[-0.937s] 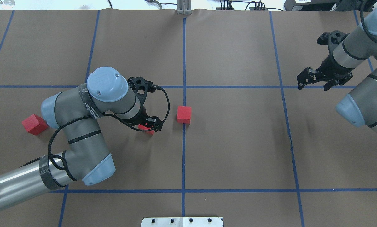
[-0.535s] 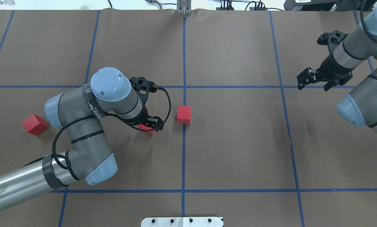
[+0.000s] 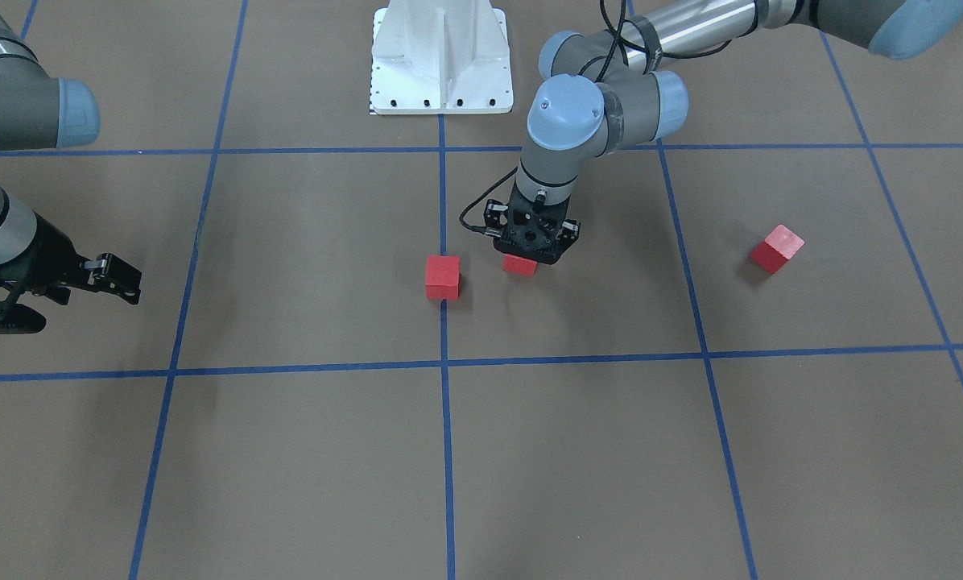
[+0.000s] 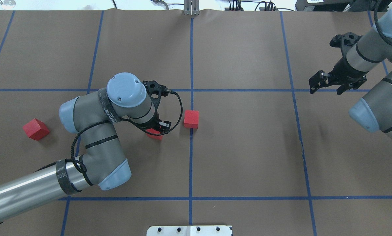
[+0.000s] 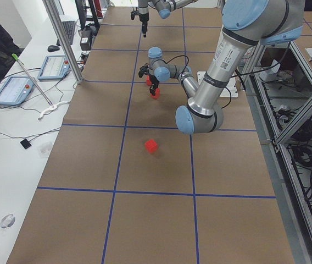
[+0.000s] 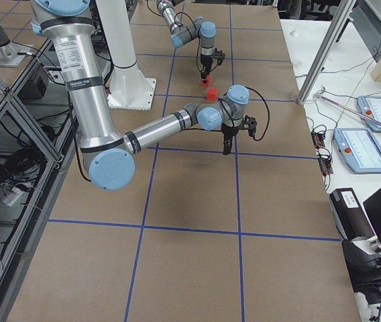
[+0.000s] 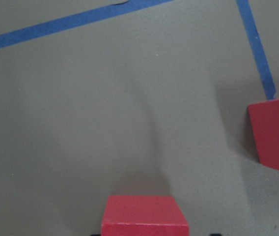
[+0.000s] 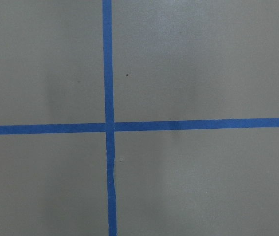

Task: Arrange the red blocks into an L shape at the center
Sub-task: 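Grasp the red cube beside the center cube with the left gripper, then lift and carry the cube to just beyond the center cube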

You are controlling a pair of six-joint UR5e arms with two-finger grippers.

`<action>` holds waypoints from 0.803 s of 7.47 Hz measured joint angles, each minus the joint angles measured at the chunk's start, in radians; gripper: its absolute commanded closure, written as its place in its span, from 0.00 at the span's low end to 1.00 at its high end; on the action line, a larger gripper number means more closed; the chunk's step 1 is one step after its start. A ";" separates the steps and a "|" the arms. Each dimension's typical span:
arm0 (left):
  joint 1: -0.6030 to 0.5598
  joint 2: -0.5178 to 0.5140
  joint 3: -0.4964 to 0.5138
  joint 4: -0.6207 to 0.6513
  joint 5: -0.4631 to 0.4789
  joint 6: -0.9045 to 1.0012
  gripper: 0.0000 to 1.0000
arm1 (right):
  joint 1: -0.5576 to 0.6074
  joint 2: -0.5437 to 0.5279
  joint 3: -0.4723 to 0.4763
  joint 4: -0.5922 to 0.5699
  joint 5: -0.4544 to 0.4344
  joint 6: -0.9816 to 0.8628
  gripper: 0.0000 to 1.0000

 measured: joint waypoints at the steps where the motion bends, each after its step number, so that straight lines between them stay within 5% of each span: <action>1: -0.002 -0.001 0.001 0.001 0.000 0.000 1.00 | 0.000 0.000 0.001 0.000 0.000 0.000 0.00; 6: -0.088 -0.105 0.008 0.071 -0.007 -0.012 1.00 | 0.001 0.002 0.006 0.003 0.000 0.000 0.00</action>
